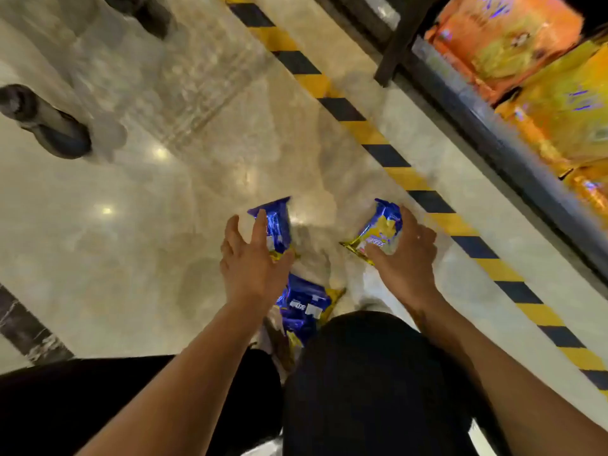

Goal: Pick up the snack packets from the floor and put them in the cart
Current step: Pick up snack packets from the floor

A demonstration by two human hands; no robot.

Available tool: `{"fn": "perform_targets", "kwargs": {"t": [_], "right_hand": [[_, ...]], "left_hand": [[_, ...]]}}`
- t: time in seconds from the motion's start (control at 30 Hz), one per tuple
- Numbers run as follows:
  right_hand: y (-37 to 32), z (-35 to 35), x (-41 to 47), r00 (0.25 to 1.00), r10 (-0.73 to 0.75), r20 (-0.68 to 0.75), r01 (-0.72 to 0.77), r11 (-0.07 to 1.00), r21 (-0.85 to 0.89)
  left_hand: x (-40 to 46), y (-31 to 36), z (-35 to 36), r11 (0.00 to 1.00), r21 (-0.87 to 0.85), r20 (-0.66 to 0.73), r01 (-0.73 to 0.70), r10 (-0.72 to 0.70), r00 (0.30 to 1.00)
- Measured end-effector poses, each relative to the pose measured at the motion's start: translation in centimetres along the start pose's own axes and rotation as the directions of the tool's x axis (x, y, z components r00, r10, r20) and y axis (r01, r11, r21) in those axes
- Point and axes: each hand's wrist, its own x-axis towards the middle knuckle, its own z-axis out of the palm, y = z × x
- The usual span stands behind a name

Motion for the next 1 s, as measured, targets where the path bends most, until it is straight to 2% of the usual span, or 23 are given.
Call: {"fn": "perform_targets", "kwargs": {"t": [0.17,0.4,0.53,0.7,0.87,1.0], "right_hand": [[2.1,5.1,4.7,0.990,0.104,-0.098,-0.098,0.993,0.064],[3.4,8.9,7.4,0.962,0.216,-0.165,-0.187,0.967,0.172],[3.8,10.1,7.7,0.950,0.168,-0.263,-0.138,0.982,0.128],[4.3,9.7,7.9,0.957,0.060,-0.284,-0.049,0.998,0.046],[3.4,7.4,7.2,0.945,-0.079,-0.316,0.084,0.996,0.003],[0.7,3.5,5.5,0.947,-0.149,-0.285,0.144,0.989,-0.039]], "left_hand": [[6.4,-1.8,5.2,0.993,-0.118,-0.092,0.012,-0.023,0.995],[9.5,-2.4,11.4,0.971,-0.232,-0.227,-0.067,0.013,0.974],[9.8,-2.7,12.4,0.973,-0.225,-0.299,-0.057,-0.014,0.954],[9.7,-1.9,12.3,0.973,-0.224,-0.316,-0.059,-0.015,0.949],[9.0,-1.7,11.3,0.933,-0.355,-0.261,-0.062,-0.035,0.965],[7.1,-1.2,8.3,0.905,-0.418,-0.248,-0.080,-0.030,0.968]]}}
